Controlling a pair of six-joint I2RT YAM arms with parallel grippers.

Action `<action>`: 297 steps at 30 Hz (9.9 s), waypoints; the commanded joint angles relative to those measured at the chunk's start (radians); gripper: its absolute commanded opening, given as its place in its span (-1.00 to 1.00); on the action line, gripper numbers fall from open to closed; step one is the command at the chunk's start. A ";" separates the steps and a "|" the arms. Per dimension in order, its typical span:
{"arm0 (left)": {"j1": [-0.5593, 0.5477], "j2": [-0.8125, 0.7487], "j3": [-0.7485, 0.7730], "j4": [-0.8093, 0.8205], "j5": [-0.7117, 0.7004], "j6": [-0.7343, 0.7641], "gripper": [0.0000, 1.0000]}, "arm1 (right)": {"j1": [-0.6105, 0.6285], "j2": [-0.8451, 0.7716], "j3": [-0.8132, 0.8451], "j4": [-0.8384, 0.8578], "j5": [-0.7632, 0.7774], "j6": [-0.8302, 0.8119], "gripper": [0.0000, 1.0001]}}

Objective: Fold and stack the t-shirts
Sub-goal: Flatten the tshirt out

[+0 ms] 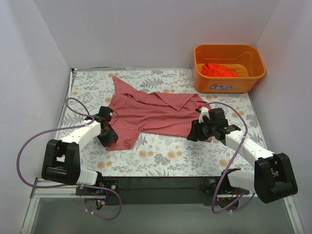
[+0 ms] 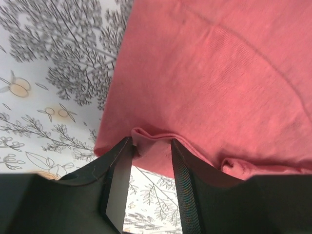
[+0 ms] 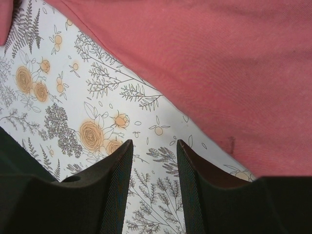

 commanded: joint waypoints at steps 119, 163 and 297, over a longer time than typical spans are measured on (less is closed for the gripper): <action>-0.156 0.225 0.227 0.198 0.288 0.208 0.31 | 0.105 -0.036 0.039 0.068 0.054 0.061 0.34; -0.036 -0.064 0.066 -0.104 -0.155 -0.068 0.12 | 0.105 -0.094 0.056 -0.037 0.257 0.043 0.49; 0.070 -0.110 0.514 -0.058 -0.299 0.050 -1.00 | -0.137 0.084 0.514 -0.296 0.700 0.138 -0.97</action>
